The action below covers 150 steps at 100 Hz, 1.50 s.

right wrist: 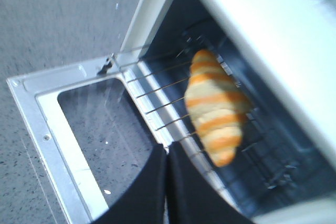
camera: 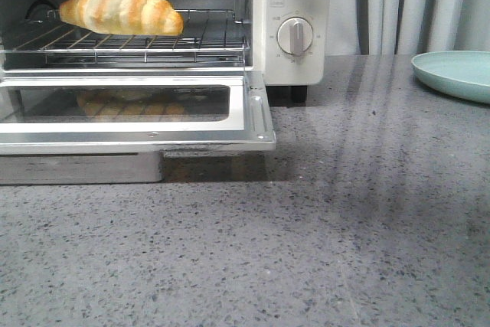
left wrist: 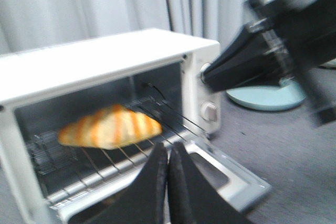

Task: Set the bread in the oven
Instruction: 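Open the right gripper and withdraw it out of the oven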

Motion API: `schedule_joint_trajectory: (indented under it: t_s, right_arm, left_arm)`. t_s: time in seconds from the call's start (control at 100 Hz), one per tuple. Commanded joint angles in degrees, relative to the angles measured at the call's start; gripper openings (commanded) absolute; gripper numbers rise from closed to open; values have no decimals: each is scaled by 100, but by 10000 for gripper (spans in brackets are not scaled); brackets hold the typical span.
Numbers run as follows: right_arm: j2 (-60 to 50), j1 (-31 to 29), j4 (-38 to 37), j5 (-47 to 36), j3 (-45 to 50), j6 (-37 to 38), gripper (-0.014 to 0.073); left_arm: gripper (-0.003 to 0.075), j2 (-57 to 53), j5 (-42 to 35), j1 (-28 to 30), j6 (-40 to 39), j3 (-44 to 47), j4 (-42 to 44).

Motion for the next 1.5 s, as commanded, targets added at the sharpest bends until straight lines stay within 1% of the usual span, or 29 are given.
schedule_joint_trajectory:
  t_s: [0.0, 0.08, 0.18, 0.25, 0.34, 0.43, 0.5, 0.55, 0.61, 0.74, 0.84, 1.49]
  right_arm:
    - [-1011, 3, -343, -430, 340, 32, -63]
    - [-1977, 3, -562, -317, 892, 32, -63]
    - [-3036, 3, -723, 67, 1609, 32, -63]
    - [-3846, 3, -746, 242, 2085, 32, -64]
    - [-4959, 3, -746, 233, 2655, 32, -64]
    - [-5910, 3, -774, 347, 3031, 32, -63]
    - [-6307, 3, -841, 771, 3191, 32, -64]
    - [-6403, 3, -891, 1138, 3242, 32, -64]
    - [-6429, 3, -927, 1231, 3277, 32, -64]
    - [-6417, 3, -959, 760, 3274, 32, -66]
    - [-6417, 3, -964, 552, 3274, 32, -69]
    - [-6417, 3, -964, 567, 3274, 32, -69]
  left_arm:
    - [-22, -117, -634, -16, -65, -66, 226]
    - [-22, -271, -781, -16, -65, 121, 362]
    - [-22, -317, -822, -16, -65, 315, 366]
    - [-22, -317, -822, -16, -65, 413, 247]
    - [-21, -317, -875, -16, -65, 497, 84]
    - [-22, -317, -897, -16, -65, 508, 54]
    - [-21, -317, -911, -16, -65, 508, 54]
    - [-22, -317, -911, -16, -65, 508, 54]
    - [-21, -317, -911, -16, -65, 508, 54]
    - [-21, -317, -899, -16, -65, 508, 46]
    - [-21, -317, -875, -16, -65, 508, 46]
    - [-21, -317, -875, -16, -65, 521, 46]
